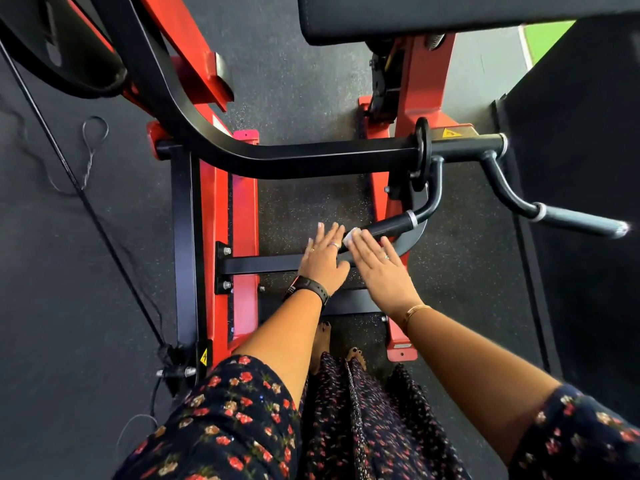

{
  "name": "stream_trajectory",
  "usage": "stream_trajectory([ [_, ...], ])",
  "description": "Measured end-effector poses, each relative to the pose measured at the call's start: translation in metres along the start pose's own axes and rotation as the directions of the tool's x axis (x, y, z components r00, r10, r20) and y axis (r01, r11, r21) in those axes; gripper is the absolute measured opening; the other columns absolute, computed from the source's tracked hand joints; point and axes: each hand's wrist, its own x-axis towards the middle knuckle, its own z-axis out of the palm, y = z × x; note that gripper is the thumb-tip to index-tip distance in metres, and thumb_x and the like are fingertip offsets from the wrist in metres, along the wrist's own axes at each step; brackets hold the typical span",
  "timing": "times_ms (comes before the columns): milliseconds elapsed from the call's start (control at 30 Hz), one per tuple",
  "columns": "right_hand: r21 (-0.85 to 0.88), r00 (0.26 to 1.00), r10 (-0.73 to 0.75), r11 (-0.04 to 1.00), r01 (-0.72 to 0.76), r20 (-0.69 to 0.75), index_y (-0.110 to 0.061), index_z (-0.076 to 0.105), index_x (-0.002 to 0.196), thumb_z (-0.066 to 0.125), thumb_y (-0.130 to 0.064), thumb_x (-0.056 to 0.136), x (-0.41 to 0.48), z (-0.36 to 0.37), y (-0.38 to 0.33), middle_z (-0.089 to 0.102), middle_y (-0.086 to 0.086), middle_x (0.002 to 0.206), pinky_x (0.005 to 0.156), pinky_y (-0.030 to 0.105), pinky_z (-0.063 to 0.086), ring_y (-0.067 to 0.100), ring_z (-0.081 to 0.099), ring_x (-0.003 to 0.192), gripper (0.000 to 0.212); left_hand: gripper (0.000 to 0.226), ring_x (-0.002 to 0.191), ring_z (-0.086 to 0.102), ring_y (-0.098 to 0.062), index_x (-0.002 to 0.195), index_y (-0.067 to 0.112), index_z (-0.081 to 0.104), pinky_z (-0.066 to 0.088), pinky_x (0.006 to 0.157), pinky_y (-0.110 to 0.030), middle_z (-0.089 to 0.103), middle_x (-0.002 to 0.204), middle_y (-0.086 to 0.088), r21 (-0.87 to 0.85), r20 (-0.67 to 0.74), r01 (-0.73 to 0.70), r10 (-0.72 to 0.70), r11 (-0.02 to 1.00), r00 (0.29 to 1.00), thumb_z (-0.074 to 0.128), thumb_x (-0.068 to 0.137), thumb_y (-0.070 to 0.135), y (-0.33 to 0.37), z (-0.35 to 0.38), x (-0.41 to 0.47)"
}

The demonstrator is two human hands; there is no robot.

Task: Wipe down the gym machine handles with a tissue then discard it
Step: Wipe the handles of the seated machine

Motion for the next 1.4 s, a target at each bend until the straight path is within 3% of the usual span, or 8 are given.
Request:
stream_trajectory([
  [233, -0.025, 0.997, -0.064, 0.998, 0.065, 0.050, -0.010, 0.004, 0.152, 0.014, -0.008, 0.087, 0.017, -0.010, 0.015, 0.005, 0.005, 0.160, 0.117, 0.043, 0.001, 0.023, 0.004, 0.148, 0.066, 0.062, 0.149, -0.012, -0.020, 0.155, 0.015, 0.007, -0.003, 0.120, -0.037, -0.001, 0.163, 0.000, 0.243, -0.005, 0.034, -0.034, 0.969, 0.999, 0.038, 0.103, 0.028, -0.002, -0.001, 0.005],
  [367, 0.034, 0.992, 0.117, 0.993, -0.116, -0.041, -0.006, 0.020, 0.150, 0.025, 0.001, 0.082, 0.008, -0.006, 0.036, 0.021, 0.011, 0.157, 0.118, 0.047, 0.009, 0.027, 0.017, 0.146, 0.068, 0.060, 0.149, -0.011, -0.020, 0.155, 0.014, 0.004, 0.000, 0.121, -0.037, -0.002, 0.163, -0.001, 0.302, -0.004, 0.057, -0.059, 0.951, 0.998, 0.032, 0.105, 0.031, 0.001, 0.001, 0.006],
  [467, 0.093, 0.974, 0.189, 0.980, -0.178, -0.126, -0.001, 0.031, 0.147, 0.016, 0.002, 0.080, -0.008, 0.002, 0.030, 0.029, 0.016, 0.153, 0.118, 0.047, 0.014, 0.029, 0.028, 0.142, 0.069, 0.060, 0.149, -0.011, -0.021, 0.155, 0.013, 0.003, 0.000, 0.121, -0.037, -0.003, 0.163, -0.002, 0.354, -0.008, 0.062, -0.064, 0.933, 0.998, 0.031, 0.105, 0.031, 0.003, 0.000, 0.006],
  [700, 0.033, 0.997, -0.070, 0.997, 0.070, -0.020, -0.008, 0.018, 0.150, 0.022, -0.009, 0.087, 0.005, 0.000, 0.004, 0.015, 0.008, 0.158, 0.116, 0.044, 0.006, 0.023, 0.014, 0.146, 0.063, 0.067, 0.148, -0.015, -0.018, 0.154, 0.015, -0.009, -0.005, 0.120, -0.036, -0.011, 0.162, -0.001, 0.380, -0.031, -0.006, 0.019, 0.925, 0.999, 0.032, 0.101, 0.003, 0.008, 0.002, 0.006],
  [800, 0.036, 0.998, 0.048, 0.998, -0.047, -0.029, -0.011, 0.001, 0.149, 0.032, 0.001, 0.088, 0.009, -0.007, 0.027, 0.006, 0.008, 0.160, 0.117, 0.044, 0.000, 0.023, 0.004, 0.148, 0.070, 0.060, 0.148, -0.015, -0.021, 0.154, 0.014, -0.006, -0.005, 0.119, -0.036, -0.006, 0.163, -0.001, 0.401, -0.023, -0.024, 0.037, 0.916, 0.999, 0.029, 0.105, 0.012, 0.009, 0.005, 0.006],
  [967, 0.147, 0.945, 0.311, 0.944, -0.295, -0.102, -0.003, 0.024, 0.149, 0.055, 0.013, 0.075, -0.013, 0.006, 0.044, 0.022, 0.014, 0.157, 0.116, 0.047, 0.014, 0.028, 0.019, 0.145, 0.082, 0.061, 0.148, -0.017, -0.022, 0.154, 0.013, -0.007, -0.005, 0.119, -0.035, -0.005, 0.163, -0.002, 0.408, -0.018, -0.031, 0.042, 0.912, 0.999, 0.028, 0.105, 0.005, 0.006, 0.009, 0.008],
  [1233, 0.131, 0.998, 0.056, 0.990, -0.055, -0.001, -0.008, 0.000, 0.151, 0.017, -0.001, 0.083, -0.001, -0.004, 0.022, -0.004, 0.008, 0.159, 0.117, 0.042, -0.001, 0.020, -0.005, 0.146, 0.070, 0.063, 0.148, -0.016, -0.020, 0.154, 0.013, -0.008, -0.004, 0.119, -0.035, -0.005, 0.163, -0.002, 0.432, -0.004, -0.032, 0.037, 0.901, 0.999, 0.030, 0.104, 0.006, 0.007, 0.006, 0.009],
  [1400, 0.126, 0.979, 0.201, 0.973, -0.196, -0.028, -0.008, 0.007, 0.153, 0.035, 0.006, 0.088, 0.007, -0.010, 0.051, 0.005, 0.009, 0.160, 0.118, 0.043, -0.002, 0.024, 0.001, 0.148, 0.072, 0.071, 0.149, -0.013, -0.022, 0.153, 0.014, -0.010, -0.011, 0.115, -0.037, -0.005, 0.163, -0.003, 0.454, -0.056, -0.011, 0.041, 0.891, 0.998, 0.035, 0.101, -0.001, 0.007, 0.010, 0.008],
])
